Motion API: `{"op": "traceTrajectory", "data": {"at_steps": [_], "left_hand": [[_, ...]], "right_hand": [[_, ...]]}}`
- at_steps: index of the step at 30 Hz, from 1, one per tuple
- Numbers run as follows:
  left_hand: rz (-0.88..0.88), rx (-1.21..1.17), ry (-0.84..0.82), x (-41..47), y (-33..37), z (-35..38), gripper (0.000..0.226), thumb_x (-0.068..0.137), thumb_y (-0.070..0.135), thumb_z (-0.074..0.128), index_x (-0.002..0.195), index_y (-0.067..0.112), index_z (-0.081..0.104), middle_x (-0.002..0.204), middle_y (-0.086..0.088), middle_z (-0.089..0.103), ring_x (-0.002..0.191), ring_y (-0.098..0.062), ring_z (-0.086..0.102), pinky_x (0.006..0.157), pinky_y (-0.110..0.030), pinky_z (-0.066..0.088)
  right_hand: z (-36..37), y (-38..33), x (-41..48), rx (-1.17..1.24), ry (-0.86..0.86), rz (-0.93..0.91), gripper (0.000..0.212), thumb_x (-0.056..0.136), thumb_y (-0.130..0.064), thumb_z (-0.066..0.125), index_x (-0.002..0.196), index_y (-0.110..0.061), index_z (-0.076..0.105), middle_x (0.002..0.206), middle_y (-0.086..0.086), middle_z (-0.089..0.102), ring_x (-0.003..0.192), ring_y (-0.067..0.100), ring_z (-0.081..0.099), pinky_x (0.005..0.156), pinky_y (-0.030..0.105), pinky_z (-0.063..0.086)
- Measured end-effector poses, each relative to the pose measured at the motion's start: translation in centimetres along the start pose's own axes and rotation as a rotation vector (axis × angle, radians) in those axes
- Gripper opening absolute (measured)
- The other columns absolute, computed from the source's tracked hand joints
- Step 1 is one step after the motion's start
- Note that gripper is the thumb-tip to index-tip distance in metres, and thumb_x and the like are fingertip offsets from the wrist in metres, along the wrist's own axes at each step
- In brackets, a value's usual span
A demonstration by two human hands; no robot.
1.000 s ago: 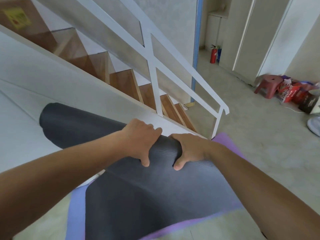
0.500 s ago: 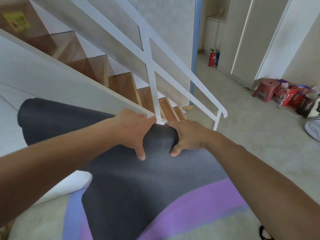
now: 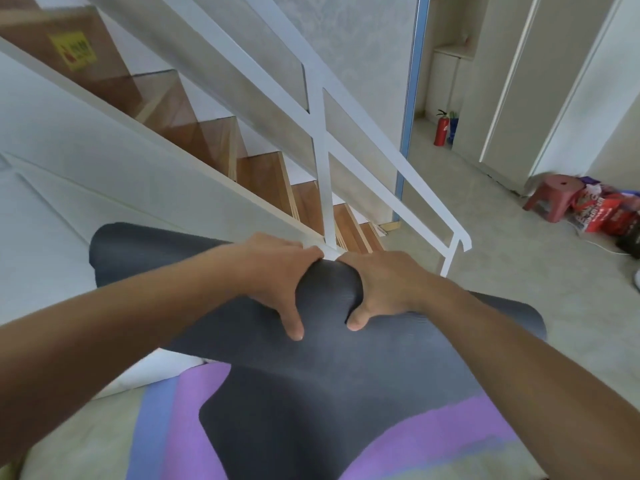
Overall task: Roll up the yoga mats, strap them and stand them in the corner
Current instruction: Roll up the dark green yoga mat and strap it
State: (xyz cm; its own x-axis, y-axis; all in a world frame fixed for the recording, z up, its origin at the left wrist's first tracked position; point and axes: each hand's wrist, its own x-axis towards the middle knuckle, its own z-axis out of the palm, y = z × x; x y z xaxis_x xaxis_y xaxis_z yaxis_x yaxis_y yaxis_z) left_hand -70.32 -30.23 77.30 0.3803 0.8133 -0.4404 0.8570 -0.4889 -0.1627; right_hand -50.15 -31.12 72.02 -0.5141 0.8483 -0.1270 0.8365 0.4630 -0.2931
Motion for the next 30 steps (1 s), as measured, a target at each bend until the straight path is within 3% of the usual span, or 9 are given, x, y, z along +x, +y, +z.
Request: {"op": "traceTrajectory", "data": {"at_steps": [2, 4, 9, 13, 17, 20, 25, 27, 30], "left_hand": [[0.005, 0.248, 0.200, -0.1, 0.9, 1.4, 0.097, 0.055, 0.075, 0.075, 0.131, 0.026, 0.038, 0.109, 0.003, 0.056, 0.092, -0.020, 0.060, 0.074, -0.033, 0.049], [-0.028, 0.217, 0.272, 0.4, 0.6, 2.2, 0.083, 0.059, 0.071, 0.073, 0.123, 0.025, 0.045, 0.102, 0.003, 0.061, 0.084, -0.019, 0.062, 0.074, -0.035, 0.055], [-0.053, -0.104, 0.015, 1.7, -1.9, 1.1, 0.075, 0.047, 0.069, 0.082, 0.108, 0.031, 0.058, 0.095, 0.011, 0.064, 0.084, -0.013, 0.061, 0.081, -0.039, 0.056], [-0.022, -0.358, -0.129, 1.1, -2.5, -0.5, 0.074, 0.050, 0.063, 0.088, 0.113, 0.036, 0.060, 0.111, 0.014, 0.066, 0.097, -0.012, 0.063, 0.094, -0.040, 0.053], [0.010, 0.075, 0.131, -0.6, -2.1, -0.5, 0.113, 0.056, 0.079, 0.076, 0.148, 0.034, 0.028, 0.131, 0.012, 0.053, 0.113, -0.018, 0.057, 0.093, -0.035, 0.047], [-0.002, 0.137, 0.324, -0.6, -1.9, -0.5, 0.096, 0.059, 0.078, 0.073, 0.136, 0.032, 0.039, 0.118, 0.008, 0.062, 0.096, -0.017, 0.062, 0.082, -0.032, 0.054], [-0.129, -0.089, 0.258, -0.9, -4.8, -3.0, 0.081, 0.047, 0.071, 0.082, 0.113, 0.034, 0.054, 0.098, 0.013, 0.062, 0.086, -0.013, 0.058, 0.081, -0.037, 0.055], [-0.108, -0.245, 0.140, -0.9, -5.6, -3.5, 0.077, 0.043, 0.065, 0.087, 0.106, 0.033, 0.059, 0.097, 0.014, 0.063, 0.088, -0.012, 0.060, 0.084, -0.040, 0.055], [-0.055, -0.500, -0.024, -1.6, -6.2, -3.1, 0.067, 0.044, 0.054, 0.093, 0.101, 0.033, 0.065, 0.097, 0.013, 0.070, 0.091, -0.013, 0.067, 0.089, -0.043, 0.057]], "right_hand": [[-0.6, 0.2, 0.3, 0.055, -0.049, 0.008, 0.082, 0.059, -0.057, 0.083, 0.129, -0.038, 0.045, 0.111, -0.015, 0.061, 0.095, 0.013, 0.058, 0.078, 0.030, 0.044], [0.0, 0.0, 0.1, -0.007, 0.014, 0.001, 0.095, 0.062, -0.059, 0.080, 0.142, -0.038, 0.033, 0.129, -0.012, 0.057, 0.109, 0.016, 0.057, 0.088, 0.034, 0.048], [4.5, -1.1, -1.2, -0.394, 0.192, -0.011, 0.130, 0.065, -0.063, 0.079, 0.148, -0.027, -0.015, 0.154, 0.008, 0.028, 0.138, 0.033, 0.034, 0.115, 0.053, 0.027], [2.4, -0.8, -0.3, -0.313, 0.231, -0.031, 0.101, 0.072, -0.050, 0.077, 0.149, -0.032, 0.013, 0.140, 0.000, 0.049, 0.123, 0.023, 0.051, 0.094, 0.038, 0.046], [-2.7, -0.8, 0.9, -0.067, 0.018, -0.003, 0.091, 0.056, -0.043, 0.085, 0.135, -0.042, 0.041, 0.105, -0.013, 0.062, 0.093, 0.017, 0.059, 0.075, 0.031, 0.046], [-4.8, -0.5, 1.5, -0.029, -0.059, -0.003, 0.100, 0.056, -0.044, 0.086, 0.141, -0.044, 0.035, 0.119, -0.012, 0.060, 0.104, 0.018, 0.058, 0.087, 0.037, 0.048], [-2.5, -2.7, 0.6, -0.464, 0.262, 0.030, 0.143, 0.051, -0.066, 0.083, 0.154, -0.027, -0.008, 0.150, 0.006, 0.033, 0.136, 0.031, 0.036, 0.111, 0.053, 0.031], [-0.7, -3.0, 0.3, -0.565, 0.429, 0.046, 0.149, 0.039, -0.063, 0.089, 0.153, -0.019, 0.003, 0.141, 0.013, 0.045, 0.128, 0.037, 0.046, 0.107, 0.062, 0.035], [-0.9, -3.4, 0.4, -0.543, 0.464, -0.034, 0.124, 0.048, -0.055, 0.087, 0.147, -0.023, 0.021, 0.122, 0.010, 0.058, 0.112, 0.034, 0.058, 0.095, 0.053, 0.048]]}}
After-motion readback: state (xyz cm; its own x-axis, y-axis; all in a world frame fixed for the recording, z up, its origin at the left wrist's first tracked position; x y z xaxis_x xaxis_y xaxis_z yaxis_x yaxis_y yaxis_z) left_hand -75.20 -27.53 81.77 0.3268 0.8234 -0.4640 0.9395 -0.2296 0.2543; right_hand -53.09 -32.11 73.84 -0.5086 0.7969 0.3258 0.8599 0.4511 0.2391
